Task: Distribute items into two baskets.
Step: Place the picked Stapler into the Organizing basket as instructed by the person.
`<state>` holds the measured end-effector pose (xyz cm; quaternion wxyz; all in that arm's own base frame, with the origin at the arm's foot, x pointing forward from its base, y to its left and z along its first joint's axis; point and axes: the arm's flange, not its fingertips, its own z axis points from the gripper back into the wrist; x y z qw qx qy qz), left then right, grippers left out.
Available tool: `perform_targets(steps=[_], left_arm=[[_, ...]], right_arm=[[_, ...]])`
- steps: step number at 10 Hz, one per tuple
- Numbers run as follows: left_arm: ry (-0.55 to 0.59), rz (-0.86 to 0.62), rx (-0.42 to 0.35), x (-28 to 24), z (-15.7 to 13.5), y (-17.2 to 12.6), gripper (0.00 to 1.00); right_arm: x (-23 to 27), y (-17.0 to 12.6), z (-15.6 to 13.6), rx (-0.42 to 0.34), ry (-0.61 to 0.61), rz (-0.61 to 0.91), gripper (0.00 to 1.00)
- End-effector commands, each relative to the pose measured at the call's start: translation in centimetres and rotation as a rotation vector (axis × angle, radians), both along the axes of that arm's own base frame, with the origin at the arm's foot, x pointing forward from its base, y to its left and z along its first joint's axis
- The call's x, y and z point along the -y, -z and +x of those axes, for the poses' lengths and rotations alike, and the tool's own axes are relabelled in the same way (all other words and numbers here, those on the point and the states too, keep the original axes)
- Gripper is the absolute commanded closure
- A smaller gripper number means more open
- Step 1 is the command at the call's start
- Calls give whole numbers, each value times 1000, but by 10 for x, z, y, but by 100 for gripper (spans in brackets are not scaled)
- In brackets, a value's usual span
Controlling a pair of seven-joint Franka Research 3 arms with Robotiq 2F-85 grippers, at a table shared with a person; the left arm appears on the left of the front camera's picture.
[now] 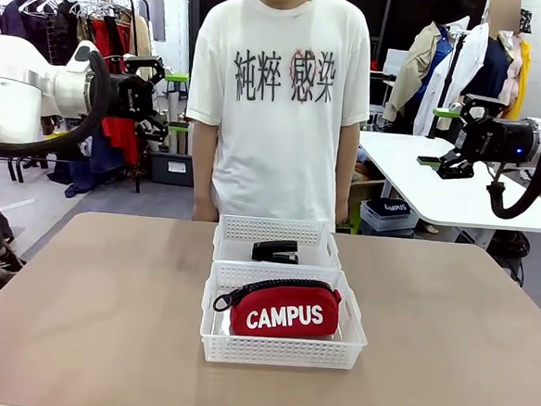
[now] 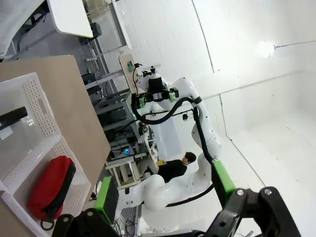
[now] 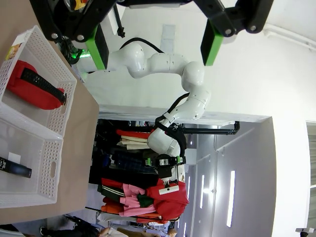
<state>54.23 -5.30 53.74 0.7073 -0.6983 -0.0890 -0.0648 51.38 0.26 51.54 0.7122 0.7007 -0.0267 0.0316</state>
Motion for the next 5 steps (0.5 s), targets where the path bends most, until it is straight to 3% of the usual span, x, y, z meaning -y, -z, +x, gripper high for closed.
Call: perform_targets(steps=[1,3,5], left_arm=[[-19,-3,-10,-2,-13,-1,0],[15,9,19,-1,-13,-3,0],[-8,3,-1,-2,-5,-1,0]], right_arm=[[0,-3,-1,6,-1,-3,0],[0,-3,-1,6,-1,-3,0],[0,-3,-1,6,-1,-3,0]])
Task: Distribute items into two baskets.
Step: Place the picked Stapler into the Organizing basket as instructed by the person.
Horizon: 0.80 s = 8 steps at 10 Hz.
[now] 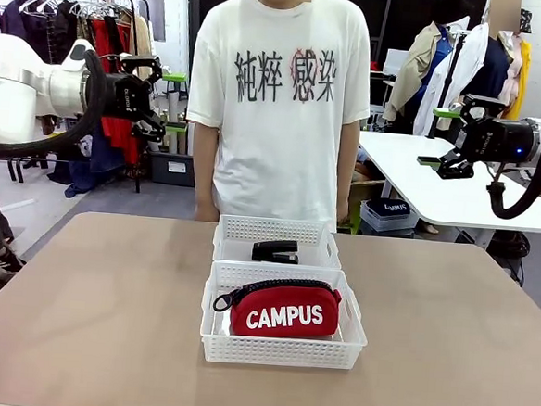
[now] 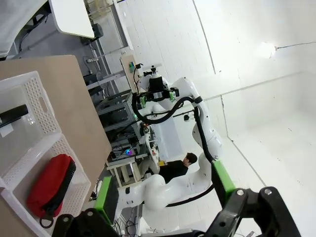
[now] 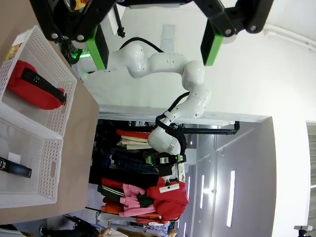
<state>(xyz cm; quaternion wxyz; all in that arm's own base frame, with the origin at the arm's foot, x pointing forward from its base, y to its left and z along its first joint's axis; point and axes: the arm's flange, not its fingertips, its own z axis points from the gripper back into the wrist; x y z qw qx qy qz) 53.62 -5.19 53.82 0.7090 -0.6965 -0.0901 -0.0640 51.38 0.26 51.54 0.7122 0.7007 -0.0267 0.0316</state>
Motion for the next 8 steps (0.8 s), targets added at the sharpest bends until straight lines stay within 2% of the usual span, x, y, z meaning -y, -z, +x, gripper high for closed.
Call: perform_targets(steps=[1,8], left_arm=[[-5,-2,-1,-1,1,0,0],[-5,-2,-1,-1,1,0,0]], right_arm=[[0,-3,-1,6,-1,-3,0],[0,-3,-1,6,-1,-3,0]])
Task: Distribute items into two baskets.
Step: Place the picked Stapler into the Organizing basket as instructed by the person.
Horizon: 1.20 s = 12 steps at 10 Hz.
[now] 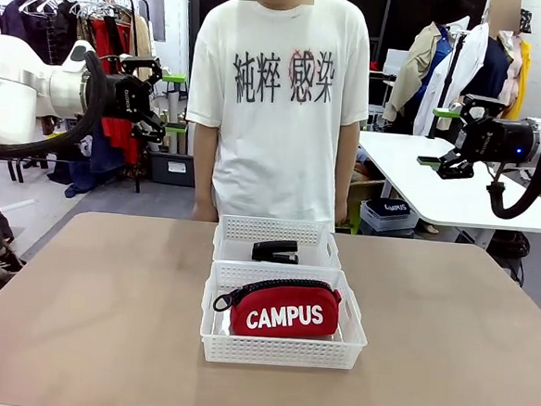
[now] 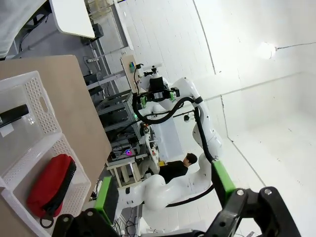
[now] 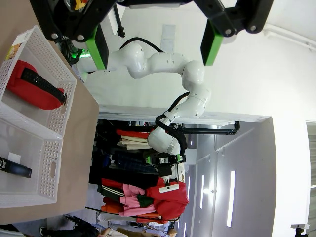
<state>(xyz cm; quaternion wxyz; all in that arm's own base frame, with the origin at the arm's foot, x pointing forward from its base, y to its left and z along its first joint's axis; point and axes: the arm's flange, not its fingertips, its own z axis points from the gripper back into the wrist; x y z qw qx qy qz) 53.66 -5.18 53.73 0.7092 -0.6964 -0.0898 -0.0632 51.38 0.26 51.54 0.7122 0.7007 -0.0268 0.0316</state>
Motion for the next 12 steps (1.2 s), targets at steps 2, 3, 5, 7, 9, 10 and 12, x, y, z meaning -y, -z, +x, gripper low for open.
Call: perform_targets(steps=[2,3,5,7,9,10,12], left_arm=[[-4,-2,1,-1,1,-1,0],[-4,-2,1,-1,1,-1,0],[-4,-2,1,-1,1,-1,0],[-4,-2,1,-1,1,-1,0],[-4,-2,1,-1,1,-1,0],[-4,-2,1,-1,1,-1,0],[-4,-2,1,-1,1,-1,0]], right_arm=[[0,-3,-1,6,-1,-3,0],[0,-3,-1,6,-1,-3,0],[0,-3,-1,6,-1,-3,0],[0,-3,-1,6,-1,-3,0],[0,-3,-1,6,-1,-3,0],[0,-3,-1,6,-1,-3,0],[0,-3,-1,6,-1,-3,0]])
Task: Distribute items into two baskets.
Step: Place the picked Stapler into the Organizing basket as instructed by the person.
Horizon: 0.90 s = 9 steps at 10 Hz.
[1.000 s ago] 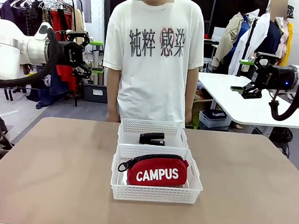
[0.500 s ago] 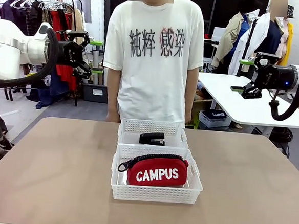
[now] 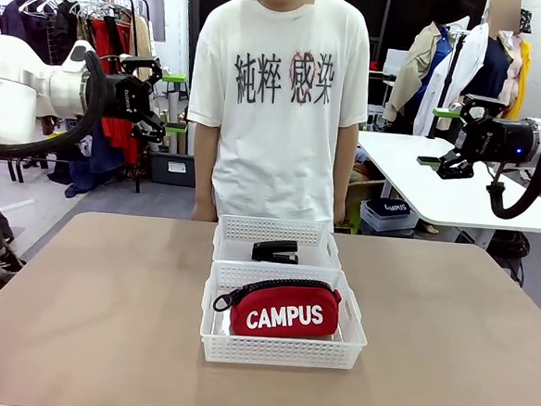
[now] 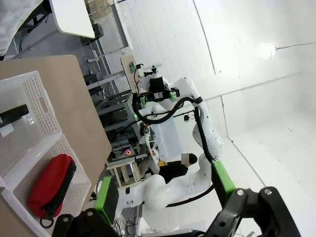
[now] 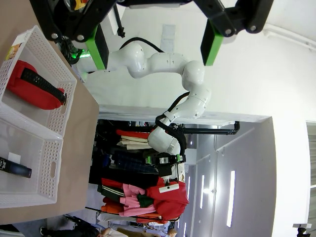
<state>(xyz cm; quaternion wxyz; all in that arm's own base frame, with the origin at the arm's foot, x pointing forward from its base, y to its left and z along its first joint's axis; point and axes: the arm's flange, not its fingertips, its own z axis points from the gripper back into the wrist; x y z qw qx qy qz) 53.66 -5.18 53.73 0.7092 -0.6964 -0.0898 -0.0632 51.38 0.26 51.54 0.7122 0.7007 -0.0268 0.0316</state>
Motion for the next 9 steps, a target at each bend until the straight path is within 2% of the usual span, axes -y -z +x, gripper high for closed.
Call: perform_targets(steps=[1,9], left_arm=[[-4,-2,1,-1,1,-1,0],[-4,-2,1,-1,1,-1,0]], right_arm=[[0,-3,-1,6,-1,-3,0],[0,-3,-1,6,-1,-3,0]])
